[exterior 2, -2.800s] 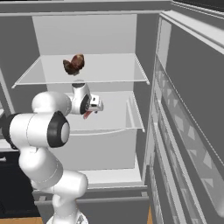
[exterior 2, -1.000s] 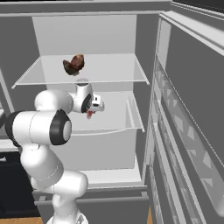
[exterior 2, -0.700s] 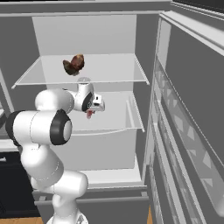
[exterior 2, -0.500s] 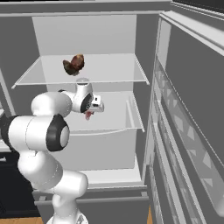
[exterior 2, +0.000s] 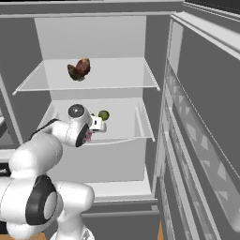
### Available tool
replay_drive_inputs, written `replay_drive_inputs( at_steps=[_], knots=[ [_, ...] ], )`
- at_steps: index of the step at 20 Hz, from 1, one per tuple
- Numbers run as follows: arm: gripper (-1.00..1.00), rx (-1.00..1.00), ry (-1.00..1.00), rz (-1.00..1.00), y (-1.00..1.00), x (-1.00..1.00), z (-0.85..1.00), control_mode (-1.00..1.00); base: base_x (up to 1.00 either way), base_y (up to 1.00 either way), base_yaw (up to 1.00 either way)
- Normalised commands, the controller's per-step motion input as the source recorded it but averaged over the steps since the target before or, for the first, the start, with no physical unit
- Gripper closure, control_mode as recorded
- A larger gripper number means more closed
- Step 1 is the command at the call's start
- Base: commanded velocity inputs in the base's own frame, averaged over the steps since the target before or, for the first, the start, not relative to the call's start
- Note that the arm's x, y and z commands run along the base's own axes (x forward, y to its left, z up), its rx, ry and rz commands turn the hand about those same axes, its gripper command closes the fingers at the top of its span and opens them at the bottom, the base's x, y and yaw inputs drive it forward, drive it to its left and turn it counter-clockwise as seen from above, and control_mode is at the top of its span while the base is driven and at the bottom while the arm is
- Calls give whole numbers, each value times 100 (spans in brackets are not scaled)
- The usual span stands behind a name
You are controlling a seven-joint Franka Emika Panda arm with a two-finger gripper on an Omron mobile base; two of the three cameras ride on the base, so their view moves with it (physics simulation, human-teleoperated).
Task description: Place one lime and one steak in each tupperware on the nearby counter, to pack two identical lunches.
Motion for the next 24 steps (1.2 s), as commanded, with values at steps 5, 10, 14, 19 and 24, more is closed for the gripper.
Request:
replay_drive_inputs(
  at_steps=[5, 10, 14, 19, 24],
  knots=[
    [100, 0, 1, 0, 0, -97, 59, -100, 0, 0, 0],
    [100, 0, 17, 0, 0, -99, 100, -100, 0, 0, 0],
    [100, 0, 34, 0, 0, -100, 98, -100, 0, 0, 0],
    [100, 1, 39, 0, 0, -100, 71, -100, 0, 0, 0],
    [100, 0, 6, 0, 1, -100, 16, -100, 0, 0, 0]
  ],
)
